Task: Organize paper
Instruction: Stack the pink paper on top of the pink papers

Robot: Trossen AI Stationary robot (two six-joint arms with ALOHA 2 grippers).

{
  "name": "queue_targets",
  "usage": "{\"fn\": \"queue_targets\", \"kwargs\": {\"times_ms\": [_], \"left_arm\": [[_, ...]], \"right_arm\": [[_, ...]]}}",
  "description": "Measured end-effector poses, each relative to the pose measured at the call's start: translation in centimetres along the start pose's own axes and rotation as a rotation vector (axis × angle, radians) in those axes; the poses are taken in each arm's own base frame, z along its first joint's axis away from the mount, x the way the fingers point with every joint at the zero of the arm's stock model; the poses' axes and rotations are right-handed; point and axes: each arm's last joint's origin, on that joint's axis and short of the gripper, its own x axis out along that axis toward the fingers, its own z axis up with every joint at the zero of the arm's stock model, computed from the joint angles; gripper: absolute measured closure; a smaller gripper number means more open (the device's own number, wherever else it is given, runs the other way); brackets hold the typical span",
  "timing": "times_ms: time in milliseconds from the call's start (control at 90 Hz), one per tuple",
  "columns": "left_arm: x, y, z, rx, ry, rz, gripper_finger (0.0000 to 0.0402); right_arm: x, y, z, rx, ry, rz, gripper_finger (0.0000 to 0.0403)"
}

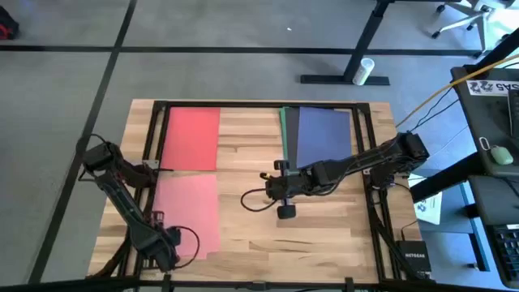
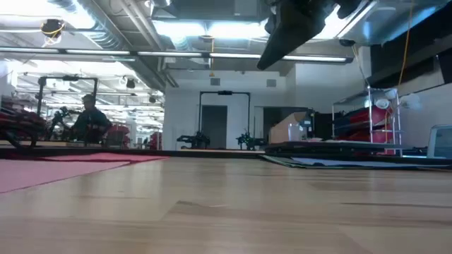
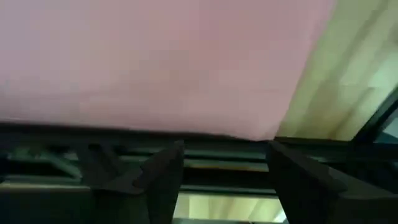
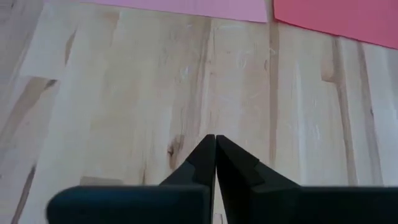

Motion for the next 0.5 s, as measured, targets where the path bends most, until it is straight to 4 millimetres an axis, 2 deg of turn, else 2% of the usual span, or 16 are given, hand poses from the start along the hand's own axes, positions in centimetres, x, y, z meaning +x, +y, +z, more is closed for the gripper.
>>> {"fn": "queue_targets", "kwargs": {"times_ms": [178, 278, 400, 500], "left_arm": [[-0.2, -0.7, 0.8, 0.206, -0.074, -0.083, 0.0192], [-0.4, -0.5, 1.7, 0.203, -0.161, -0.059, 0.0207], [-0.8, 0.1, 3.1, 0.112, -0.252, -0.036, 0.0248], [-1.2, 0.3, 4.2, 0.080, -0.351, -0.037, 0.0304]], "right_arm": [[0.0, 0.0, 0.0, 0.000, 0.000, 0.006, 0.0403], [0.0, 0.3, 0.0, -0.002, 0.004, 0.090, 0.0403], [1.6, 0.9, 0.0, -0.029, 0.012, 0.192, 0.0403], [3.7, 1.5, -0.3, -0.049, 0.038, 0.236, 0.0403]]}}
